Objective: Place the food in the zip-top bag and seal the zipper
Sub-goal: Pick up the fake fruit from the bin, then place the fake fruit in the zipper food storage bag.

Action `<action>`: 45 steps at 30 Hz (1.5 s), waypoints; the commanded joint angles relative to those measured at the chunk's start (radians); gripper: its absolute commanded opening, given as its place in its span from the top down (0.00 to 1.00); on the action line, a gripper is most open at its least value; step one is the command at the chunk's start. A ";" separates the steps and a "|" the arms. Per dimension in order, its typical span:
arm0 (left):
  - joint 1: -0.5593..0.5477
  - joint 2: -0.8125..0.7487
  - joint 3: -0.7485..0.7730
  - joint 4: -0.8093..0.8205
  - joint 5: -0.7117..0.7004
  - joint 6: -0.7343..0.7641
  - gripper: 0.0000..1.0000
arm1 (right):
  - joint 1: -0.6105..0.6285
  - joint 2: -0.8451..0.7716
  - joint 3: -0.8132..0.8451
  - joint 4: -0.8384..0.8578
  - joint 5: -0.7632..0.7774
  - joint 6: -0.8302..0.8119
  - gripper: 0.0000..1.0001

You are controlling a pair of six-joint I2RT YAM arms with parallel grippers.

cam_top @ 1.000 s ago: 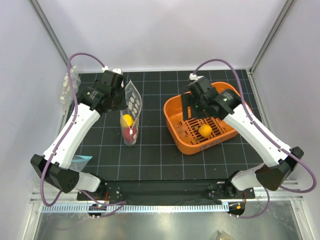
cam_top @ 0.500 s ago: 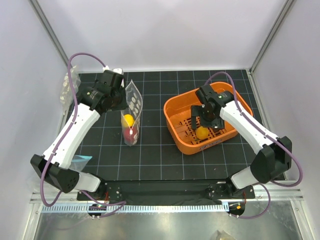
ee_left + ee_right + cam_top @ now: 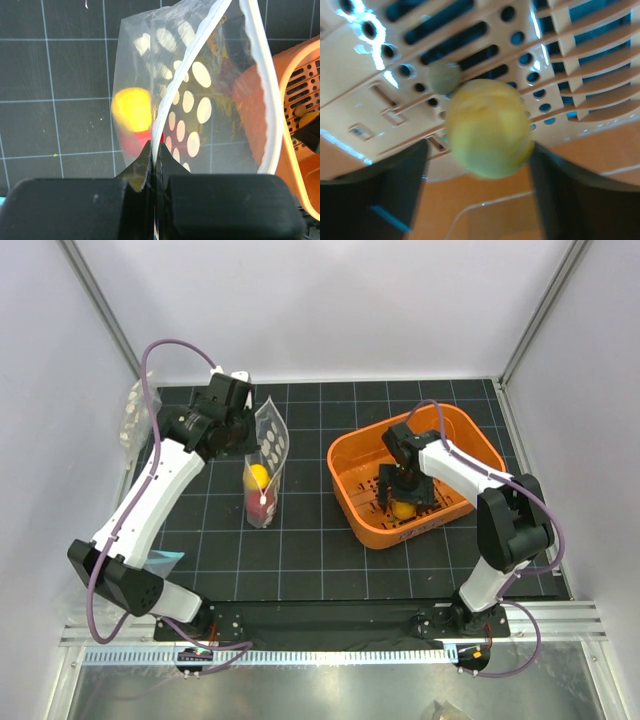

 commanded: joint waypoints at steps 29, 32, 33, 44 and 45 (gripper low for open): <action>-0.001 0.044 0.056 0.050 0.132 -0.005 1.00 | 0.146 -0.205 0.539 0.125 -0.147 -0.142 0.62; -0.001 0.036 0.021 0.062 0.133 -0.018 1.00 | 0.266 -0.164 0.585 0.176 -0.141 -0.102 0.63; -0.001 0.034 0.004 0.074 0.136 -0.021 1.00 | 0.310 -0.132 0.606 0.190 -0.141 -0.093 0.64; -0.001 0.010 -0.022 0.085 0.159 -0.045 1.00 | 0.404 0.054 0.734 0.264 -0.187 0.012 0.64; -0.001 0.007 -0.025 0.087 0.162 -0.056 1.00 | 0.404 0.065 0.731 0.257 -0.182 0.026 0.64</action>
